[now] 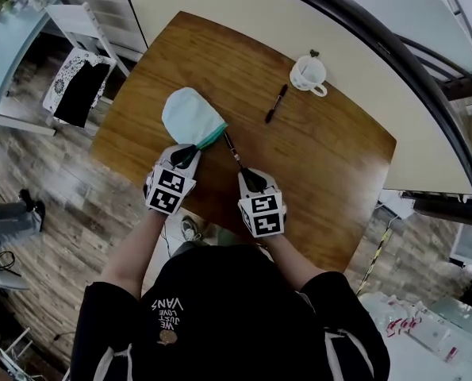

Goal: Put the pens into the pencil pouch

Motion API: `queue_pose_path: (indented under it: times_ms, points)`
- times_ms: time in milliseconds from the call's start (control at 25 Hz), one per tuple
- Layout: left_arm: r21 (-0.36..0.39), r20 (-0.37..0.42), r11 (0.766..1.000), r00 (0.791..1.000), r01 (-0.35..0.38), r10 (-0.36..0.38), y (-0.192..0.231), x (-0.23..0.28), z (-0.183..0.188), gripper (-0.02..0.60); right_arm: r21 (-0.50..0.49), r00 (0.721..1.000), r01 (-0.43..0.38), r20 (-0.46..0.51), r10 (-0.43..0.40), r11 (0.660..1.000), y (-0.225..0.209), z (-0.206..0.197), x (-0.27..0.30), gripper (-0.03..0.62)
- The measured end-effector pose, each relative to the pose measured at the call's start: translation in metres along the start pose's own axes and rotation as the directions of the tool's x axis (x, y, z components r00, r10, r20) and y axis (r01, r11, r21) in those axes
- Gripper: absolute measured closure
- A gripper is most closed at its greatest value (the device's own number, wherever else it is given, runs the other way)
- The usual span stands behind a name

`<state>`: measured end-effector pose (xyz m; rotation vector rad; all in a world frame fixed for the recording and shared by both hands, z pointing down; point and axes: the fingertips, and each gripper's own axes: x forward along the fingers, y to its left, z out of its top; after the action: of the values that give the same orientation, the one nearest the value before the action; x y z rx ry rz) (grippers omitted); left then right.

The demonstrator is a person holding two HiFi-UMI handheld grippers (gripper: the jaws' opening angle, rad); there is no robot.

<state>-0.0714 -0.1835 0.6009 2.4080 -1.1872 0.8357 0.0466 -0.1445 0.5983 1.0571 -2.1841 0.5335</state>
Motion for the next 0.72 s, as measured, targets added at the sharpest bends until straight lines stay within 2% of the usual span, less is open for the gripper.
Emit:
queue_pose_path:
  times_ms: [280,720]
  points:
    - [0.022,0.034,0.999,0.999,0.025,-0.026,-0.016,-0.013,0.009,0.534,-0.036,0.999,-0.038,0.007,0.038,0.999,0.021,-0.006,-0.015,0.549]
    - [0.041,0.072,0.988,0.986,0.148,-0.151,-0.064,-0.027,0.005,0.534,-0.043,0.998,-0.061,0.026,0.063,0.997,0.023,0.013,-0.008,0.549]
